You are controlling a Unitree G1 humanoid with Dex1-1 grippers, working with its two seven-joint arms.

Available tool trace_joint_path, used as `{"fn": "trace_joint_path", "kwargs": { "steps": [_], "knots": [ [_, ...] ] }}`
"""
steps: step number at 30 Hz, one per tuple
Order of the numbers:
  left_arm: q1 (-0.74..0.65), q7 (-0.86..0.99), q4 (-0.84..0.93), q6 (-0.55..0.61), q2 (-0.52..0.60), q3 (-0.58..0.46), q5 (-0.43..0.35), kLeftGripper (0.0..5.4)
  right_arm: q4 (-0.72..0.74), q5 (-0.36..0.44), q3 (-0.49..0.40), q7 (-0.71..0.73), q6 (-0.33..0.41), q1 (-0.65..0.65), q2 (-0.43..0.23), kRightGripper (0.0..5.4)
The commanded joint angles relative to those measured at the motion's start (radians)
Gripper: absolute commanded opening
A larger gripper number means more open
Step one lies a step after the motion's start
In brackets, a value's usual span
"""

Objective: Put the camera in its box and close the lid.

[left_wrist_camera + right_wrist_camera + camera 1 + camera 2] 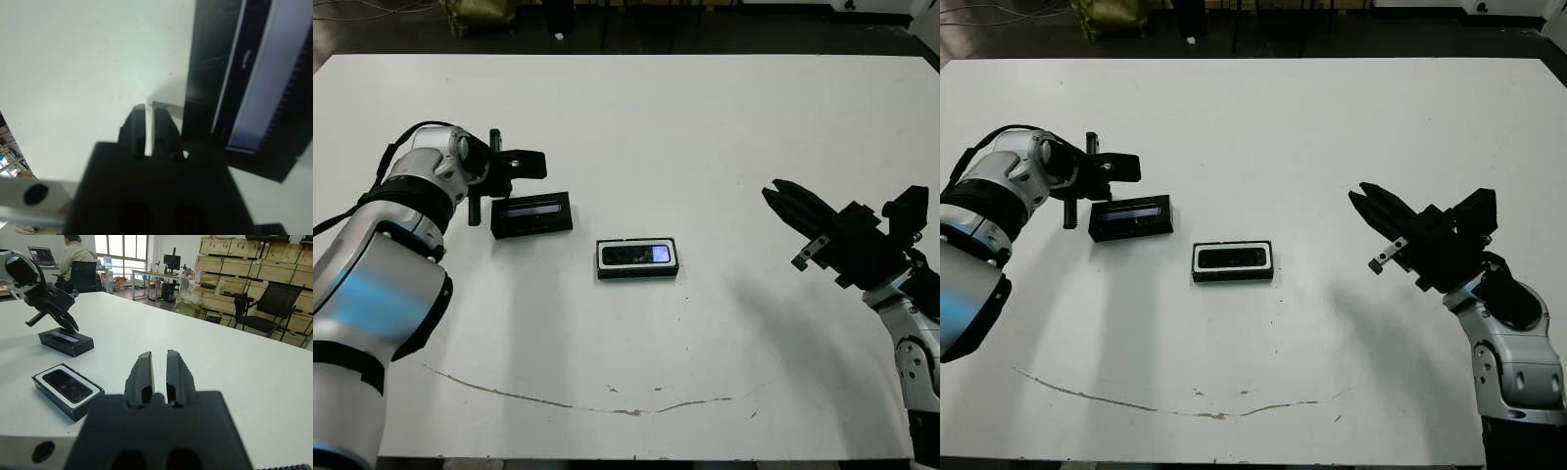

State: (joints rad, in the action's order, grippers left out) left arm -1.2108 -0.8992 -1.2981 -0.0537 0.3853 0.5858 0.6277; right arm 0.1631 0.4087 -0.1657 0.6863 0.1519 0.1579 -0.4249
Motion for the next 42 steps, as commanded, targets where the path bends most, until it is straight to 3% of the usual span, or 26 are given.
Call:
{"fn": "trace_joint_path", "kwargs": {
  "steps": [1, 6, 28, 35, 42],
  "knots": [
    [0.042, -0.047, -0.012, -0.028, 0.0, 0.021, 0.02, 0.0, 0.015, -0.005, 0.003, -0.014, 0.029, -0.025, -0.015, 0.02],
    [0.058, -0.074, 0.008, -0.125, 0.029, 0.016, 0.013, 0.0, 0.014, 0.0, 0.003, -0.015, 0.022, -0.029, -0.009, 0.02],
    [0.093, -0.343, 0.121, -0.257, 0.069, 0.034, -0.01, 0.0, 0.019, 0.008, 0.001, -0.015, 0.054, -0.025, -0.023, 0.02],
    [0.103, -0.417, 0.159, -0.207, 0.079, 0.036, -0.019, 0.0, 0.016, -0.001, 0.003, -0.007, 0.033, -0.019, -0.028, 0.02],
    [0.113, -0.447, 0.191, -0.237, 0.101, 0.045, -0.021, 0.0, 0.022, 0.001, 0.002, -0.014, 0.048, -0.018, -0.029, 0.02]
  ]
}}
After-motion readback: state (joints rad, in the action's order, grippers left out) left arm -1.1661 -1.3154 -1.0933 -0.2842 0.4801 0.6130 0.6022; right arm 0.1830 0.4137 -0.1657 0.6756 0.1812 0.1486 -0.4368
